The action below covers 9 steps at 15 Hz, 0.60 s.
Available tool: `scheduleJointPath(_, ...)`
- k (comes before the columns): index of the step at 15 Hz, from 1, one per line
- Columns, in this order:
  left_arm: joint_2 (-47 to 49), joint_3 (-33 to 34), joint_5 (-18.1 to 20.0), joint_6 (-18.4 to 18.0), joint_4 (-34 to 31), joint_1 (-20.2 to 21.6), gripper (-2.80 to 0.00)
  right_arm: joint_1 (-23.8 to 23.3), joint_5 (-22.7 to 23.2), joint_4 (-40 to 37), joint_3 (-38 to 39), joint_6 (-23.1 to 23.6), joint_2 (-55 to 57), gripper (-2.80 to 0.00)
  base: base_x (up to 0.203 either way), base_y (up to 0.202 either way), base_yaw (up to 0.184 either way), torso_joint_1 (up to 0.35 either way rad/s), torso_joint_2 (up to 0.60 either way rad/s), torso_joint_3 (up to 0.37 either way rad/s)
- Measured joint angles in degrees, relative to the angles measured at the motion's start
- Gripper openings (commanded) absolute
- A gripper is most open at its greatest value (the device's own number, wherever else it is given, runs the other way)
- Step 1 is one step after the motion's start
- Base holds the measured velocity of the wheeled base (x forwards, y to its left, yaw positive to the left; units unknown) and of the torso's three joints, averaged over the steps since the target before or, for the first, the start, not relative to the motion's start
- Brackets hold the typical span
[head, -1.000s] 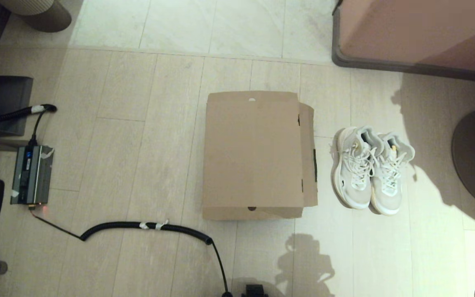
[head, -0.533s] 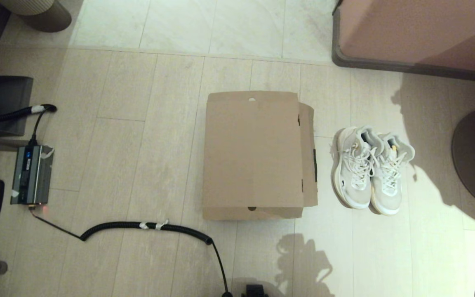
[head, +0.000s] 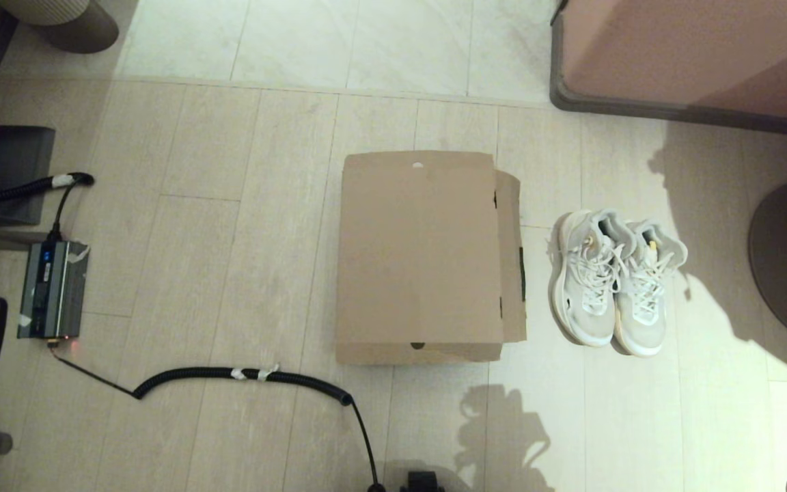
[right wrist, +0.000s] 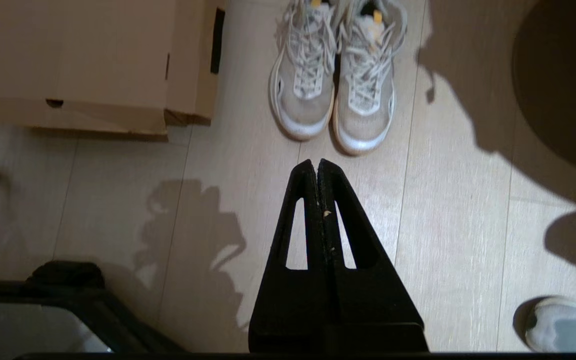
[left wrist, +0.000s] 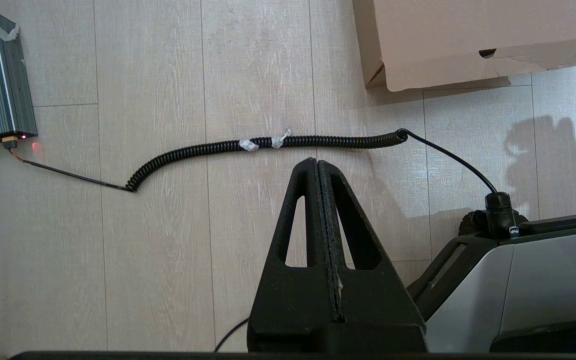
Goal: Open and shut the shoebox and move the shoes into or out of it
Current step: Open the shoe box
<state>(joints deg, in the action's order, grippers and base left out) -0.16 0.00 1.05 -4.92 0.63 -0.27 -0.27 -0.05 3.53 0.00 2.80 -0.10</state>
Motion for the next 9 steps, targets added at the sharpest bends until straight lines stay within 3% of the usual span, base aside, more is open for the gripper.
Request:
scheduleJointPath(5, 0.02, 0.0, -0.01, 0.07, 0.14, 0.0, -2.8, -0.02, -0.06, -1.88, 0.0, -3.86, 0.0, -2.8, 0.0, 0.0, 0.0, 0.0, 0.0, 0.0)
scheduleJointPath(9, 0.05, -0.25, 0.11, -0.37, -0.11, 0.0, -2.8, -0.04, -0.02, -2.07, 0.0, -2.83, 0.1, -2.8, 0.0, 0.0, 0.0, 0.0, 0.0, 0.0)
